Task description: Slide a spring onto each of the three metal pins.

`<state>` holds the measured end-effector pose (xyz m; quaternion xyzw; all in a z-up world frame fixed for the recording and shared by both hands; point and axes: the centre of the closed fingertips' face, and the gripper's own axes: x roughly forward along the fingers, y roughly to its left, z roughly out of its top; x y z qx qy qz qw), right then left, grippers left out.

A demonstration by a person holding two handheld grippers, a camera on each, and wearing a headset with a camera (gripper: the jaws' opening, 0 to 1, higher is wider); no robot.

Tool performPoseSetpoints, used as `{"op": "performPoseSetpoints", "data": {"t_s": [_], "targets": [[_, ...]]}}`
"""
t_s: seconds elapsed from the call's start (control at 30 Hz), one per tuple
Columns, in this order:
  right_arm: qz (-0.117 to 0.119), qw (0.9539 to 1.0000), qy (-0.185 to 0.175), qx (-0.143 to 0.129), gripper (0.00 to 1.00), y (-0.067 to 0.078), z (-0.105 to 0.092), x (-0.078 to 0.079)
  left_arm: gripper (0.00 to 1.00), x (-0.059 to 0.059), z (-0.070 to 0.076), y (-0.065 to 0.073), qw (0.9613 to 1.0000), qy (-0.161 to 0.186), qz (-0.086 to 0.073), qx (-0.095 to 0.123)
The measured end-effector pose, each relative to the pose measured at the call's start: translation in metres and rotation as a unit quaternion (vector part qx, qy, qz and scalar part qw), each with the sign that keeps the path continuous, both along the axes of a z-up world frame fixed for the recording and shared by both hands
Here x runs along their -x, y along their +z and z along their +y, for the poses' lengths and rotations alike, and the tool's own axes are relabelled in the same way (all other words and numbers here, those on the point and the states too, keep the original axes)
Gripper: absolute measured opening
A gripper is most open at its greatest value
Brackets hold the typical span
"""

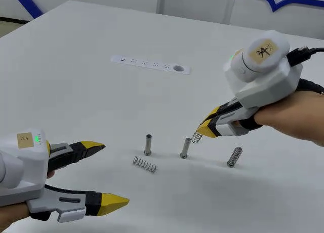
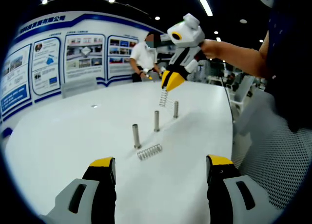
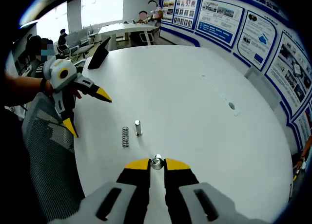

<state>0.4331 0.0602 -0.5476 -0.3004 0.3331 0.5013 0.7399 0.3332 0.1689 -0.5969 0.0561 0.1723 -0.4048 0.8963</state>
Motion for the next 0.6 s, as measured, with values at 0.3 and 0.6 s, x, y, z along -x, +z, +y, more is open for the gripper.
{"op": "performPoseSetpoints", "data": {"t_s": [0.3, 0.6], "targets": [[0.004, 0.9999, 0.006, 0.010, 0.11, -0.009, 0.007, -0.004, 0.77, -0.001, 0.001, 0.001, 1.0000, 0.003, -0.001, 0.003], [0.010, 0.9997, 0.008, 0.018, 0.11, -0.017, 0.008, -0.009, 0.77, -0.003, 0.002, 0.001, 1.0000, 0.005, 0.000, 0.004]]}}
